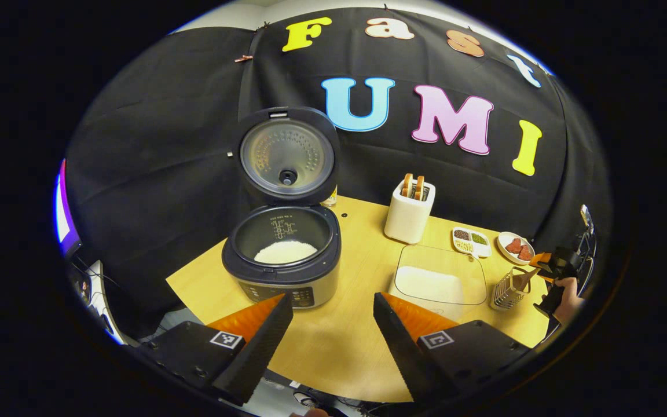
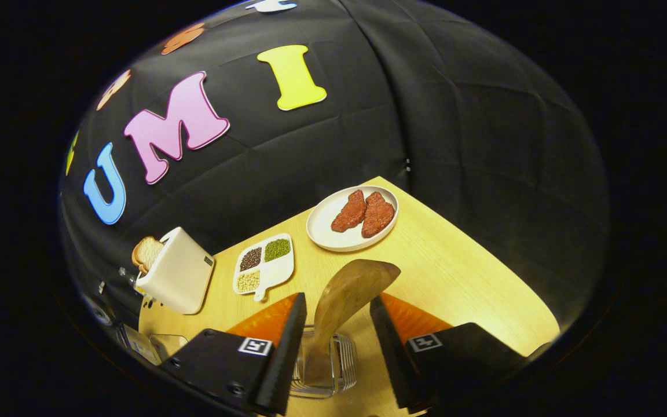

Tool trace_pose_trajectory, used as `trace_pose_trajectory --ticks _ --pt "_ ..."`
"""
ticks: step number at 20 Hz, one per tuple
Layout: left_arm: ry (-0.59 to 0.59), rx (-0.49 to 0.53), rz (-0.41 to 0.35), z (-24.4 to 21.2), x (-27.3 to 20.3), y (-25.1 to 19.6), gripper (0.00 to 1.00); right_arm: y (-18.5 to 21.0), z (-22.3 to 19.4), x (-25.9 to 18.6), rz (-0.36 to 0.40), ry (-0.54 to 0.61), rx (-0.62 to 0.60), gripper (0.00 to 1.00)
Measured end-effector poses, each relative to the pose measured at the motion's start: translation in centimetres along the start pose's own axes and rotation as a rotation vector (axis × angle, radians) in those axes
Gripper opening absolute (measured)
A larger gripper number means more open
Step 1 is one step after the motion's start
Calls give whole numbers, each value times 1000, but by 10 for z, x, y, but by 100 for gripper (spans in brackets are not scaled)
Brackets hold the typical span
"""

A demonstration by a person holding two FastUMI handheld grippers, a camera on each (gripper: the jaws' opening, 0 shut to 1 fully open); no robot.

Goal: Close the left gripper, press the button to open the rice cooker; take a wooden spoon from the chopstick holder with the right hand, scoop a spoonful of rice and pour it into the rice cooker, then put the wooden spoon back into the chopstick holder.

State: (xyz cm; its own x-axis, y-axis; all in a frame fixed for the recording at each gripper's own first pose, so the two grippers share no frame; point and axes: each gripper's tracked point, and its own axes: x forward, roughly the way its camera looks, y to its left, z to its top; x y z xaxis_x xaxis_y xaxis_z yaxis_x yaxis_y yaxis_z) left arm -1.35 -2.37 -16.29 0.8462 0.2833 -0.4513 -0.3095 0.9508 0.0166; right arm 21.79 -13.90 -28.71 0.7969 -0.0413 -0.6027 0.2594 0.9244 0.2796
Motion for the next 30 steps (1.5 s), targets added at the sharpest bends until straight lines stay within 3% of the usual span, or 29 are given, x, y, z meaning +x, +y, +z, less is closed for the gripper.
trace_pose_trajectory --ticks 1,3,4,6,7,8,10,13,18,22,27,29,30 --pt "2 4 -2 -2 0 -4 95 2 -2 2 4 14 21 63" --pt "7 19 -7 -6 0 -11 95 11 -1 3 48 29 77 44" --pt "9 25 -12 -9 0 -15 95 10 6 -2 54 17 92 53" --pt "13 26 -20 -13 -1 -20 95 11 11 9 54 3 97 16" --pt "17 23 -26 -14 -1 -22 95 13 6 1 58 7 100 16" --pt "19 19 -32 -16 -1 -23 95 16 6 3 67 8 102 23" --pt "23 19 -39 -19 -1 -24 95 18 9 -1 77 2 79 17" --pt "18 13 -53 -16 1 -22 96 26 12 -17 96 -5 49 17" --pt "-24 42 -75 -6 -3 -9 96 54 56 -56 144 -148 -15 17" --pt "-50 58 -126 -1 -1 2 95 83 80 -92 183 -207 13 17" --pt "-64 36 -131 -2 2 34 95 132 67 -127 233 -218 -40 17" --pt "-64 18 -139 -2 0 46 95 163 57 -141 284 -214 -62 17" --pt "-64 13 -137 -3 2 54 95 179 52 -146 315 -206 -71 12"
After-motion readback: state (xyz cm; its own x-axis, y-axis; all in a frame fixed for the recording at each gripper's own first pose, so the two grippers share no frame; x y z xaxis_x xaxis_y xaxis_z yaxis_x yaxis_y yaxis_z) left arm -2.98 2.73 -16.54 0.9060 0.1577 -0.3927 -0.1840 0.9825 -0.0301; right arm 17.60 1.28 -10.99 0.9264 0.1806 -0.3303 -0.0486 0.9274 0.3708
